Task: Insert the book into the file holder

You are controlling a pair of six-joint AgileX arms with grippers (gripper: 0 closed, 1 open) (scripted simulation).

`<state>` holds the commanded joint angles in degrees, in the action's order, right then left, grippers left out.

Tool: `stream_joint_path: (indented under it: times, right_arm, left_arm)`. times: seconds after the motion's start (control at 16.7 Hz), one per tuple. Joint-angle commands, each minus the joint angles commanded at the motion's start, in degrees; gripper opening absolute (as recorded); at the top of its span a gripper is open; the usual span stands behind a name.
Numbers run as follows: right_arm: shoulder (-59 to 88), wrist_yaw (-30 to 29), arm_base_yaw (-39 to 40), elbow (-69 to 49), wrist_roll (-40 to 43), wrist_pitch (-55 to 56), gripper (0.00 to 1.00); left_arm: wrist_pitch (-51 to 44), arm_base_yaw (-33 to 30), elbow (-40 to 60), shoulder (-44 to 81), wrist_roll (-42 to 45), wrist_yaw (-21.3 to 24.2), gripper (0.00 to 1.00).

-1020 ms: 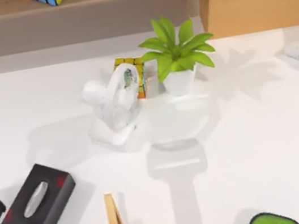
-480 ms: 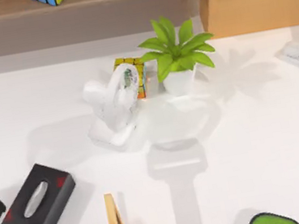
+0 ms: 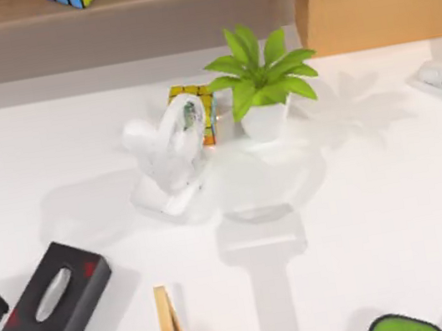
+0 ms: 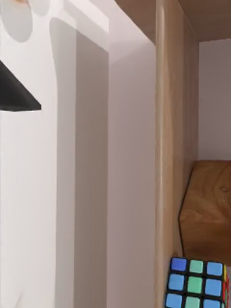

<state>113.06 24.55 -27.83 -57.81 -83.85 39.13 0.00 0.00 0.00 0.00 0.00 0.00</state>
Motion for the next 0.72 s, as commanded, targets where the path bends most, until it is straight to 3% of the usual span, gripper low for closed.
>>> stream_joint_path:
  times: [0.24,0.72]
  right_arm:
    - [0.1,0.0,0.0,-0.1,0.0,0.0,0.0]
    - [0.1,0.0,0.0,-0.1,0.0,0.0,0.6]
  left_arm:
    - [0.0,0.0,0.0,0.0,0.0,0.0,1.0]
    - [0.0,0.0,0.0,0.0,0.0,0.0,1.0]
